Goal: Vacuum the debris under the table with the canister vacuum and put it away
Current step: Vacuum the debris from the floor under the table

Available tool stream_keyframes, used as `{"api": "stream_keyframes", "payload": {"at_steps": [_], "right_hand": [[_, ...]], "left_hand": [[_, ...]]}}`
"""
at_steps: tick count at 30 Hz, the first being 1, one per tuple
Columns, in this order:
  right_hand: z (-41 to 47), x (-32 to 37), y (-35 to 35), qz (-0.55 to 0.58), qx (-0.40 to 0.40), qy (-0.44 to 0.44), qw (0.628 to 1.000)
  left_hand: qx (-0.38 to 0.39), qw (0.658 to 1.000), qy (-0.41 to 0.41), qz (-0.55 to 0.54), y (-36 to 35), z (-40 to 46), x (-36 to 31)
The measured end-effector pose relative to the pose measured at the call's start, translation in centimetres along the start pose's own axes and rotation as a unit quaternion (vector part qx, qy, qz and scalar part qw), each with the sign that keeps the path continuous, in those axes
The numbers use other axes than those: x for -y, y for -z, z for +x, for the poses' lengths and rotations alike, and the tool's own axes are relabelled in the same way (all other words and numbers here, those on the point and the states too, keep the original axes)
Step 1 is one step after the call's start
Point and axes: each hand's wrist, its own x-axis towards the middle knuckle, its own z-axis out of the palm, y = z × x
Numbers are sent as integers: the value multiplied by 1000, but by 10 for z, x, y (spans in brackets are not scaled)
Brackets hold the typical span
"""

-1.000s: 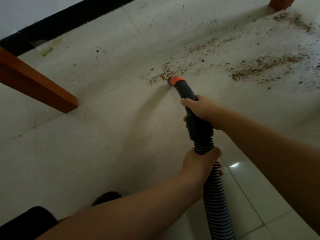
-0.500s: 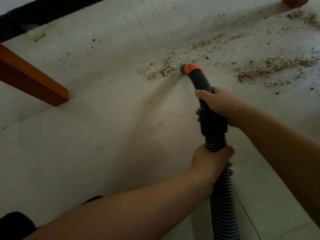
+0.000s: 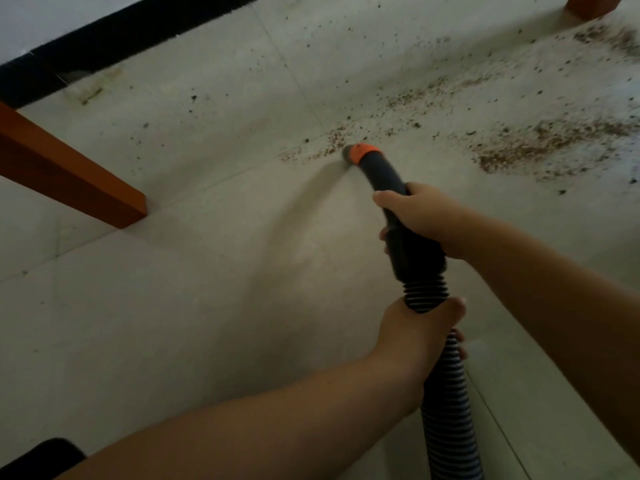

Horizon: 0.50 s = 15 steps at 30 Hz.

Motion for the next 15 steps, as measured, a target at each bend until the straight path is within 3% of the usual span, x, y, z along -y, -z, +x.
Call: {"api": "stream_keyframes", "payload": {"at_steps": [7, 15], "right_hand": [[4, -18, 63, 90, -118, -51, 988], [16, 21, 40, 38, -24, -38, 998]], "left_hand": [[53, 997, -2, 57, -40, 24, -16], [12, 1000, 0, 5, -24, 23, -36]]}}
